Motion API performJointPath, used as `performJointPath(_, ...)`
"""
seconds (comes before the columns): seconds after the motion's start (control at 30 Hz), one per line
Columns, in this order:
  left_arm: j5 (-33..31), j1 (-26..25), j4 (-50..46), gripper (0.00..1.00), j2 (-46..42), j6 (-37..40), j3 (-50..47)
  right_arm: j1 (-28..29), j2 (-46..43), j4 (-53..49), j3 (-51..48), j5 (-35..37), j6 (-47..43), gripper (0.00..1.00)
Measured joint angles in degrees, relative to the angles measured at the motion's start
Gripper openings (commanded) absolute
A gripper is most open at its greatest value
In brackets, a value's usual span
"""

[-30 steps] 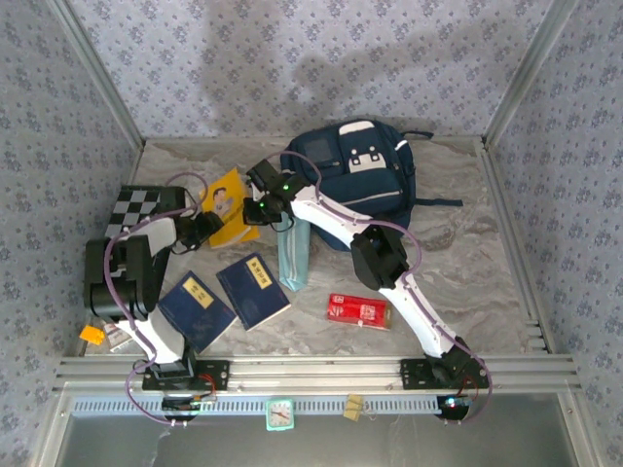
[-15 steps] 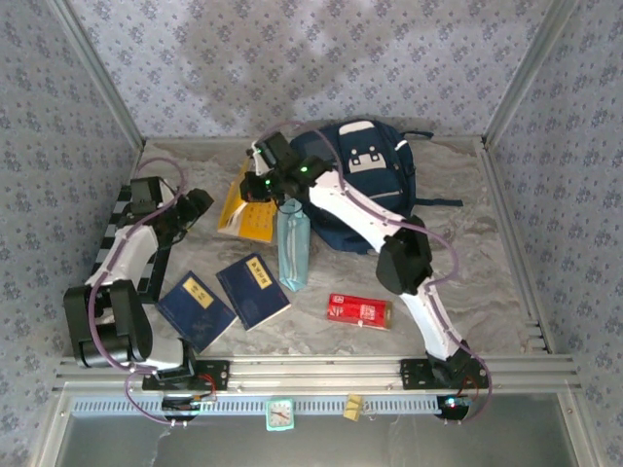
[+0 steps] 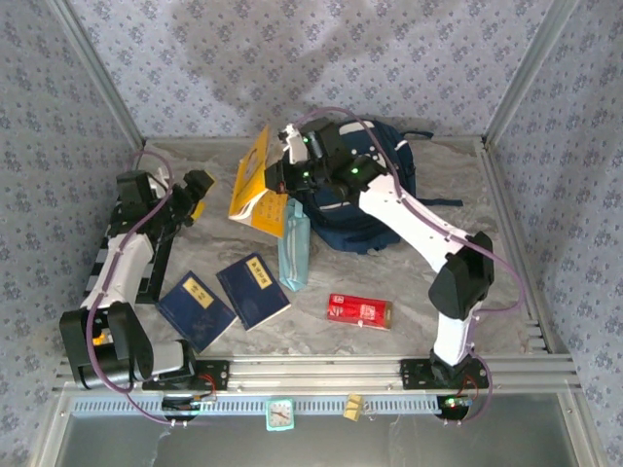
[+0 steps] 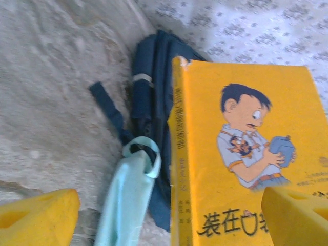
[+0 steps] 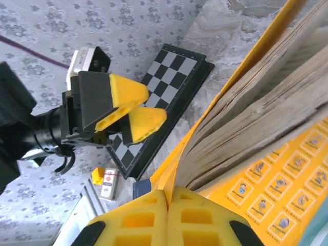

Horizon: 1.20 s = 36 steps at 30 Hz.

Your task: Pack books, pencil case, and school supplies into a backpack

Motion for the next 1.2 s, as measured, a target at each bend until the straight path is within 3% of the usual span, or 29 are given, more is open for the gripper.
performJointPath(0.17, 0.6, -6.0, 3.2, 0.87, -2.1, -3.8, -0.2, -2.6, -3.4, 3.8, -5.7, -4.6, -0.2, 0.0)
performJointPath(0.53, -1.4, -12.0, 10.2, 0.92, -3.2, -14.2, -2.4, -4.9, -6.9, 13.3, -12.3, -14.5, 1.4, 0.0)
performJointPath(0.73, -2.0, -13.7, 16.4, 0.9, -3.9, -20.9, -4.3, -6.1, -7.4, 19.6, -16.3, -18.9, 3.7, 0.0)
performJointPath(1.2, -7.9, -14.8, 17.5, 0.37, -8.9, -24.1, -4.4, -9.3, -8.3, 22.6, -21.7, -21.0, 4.5, 0.0)
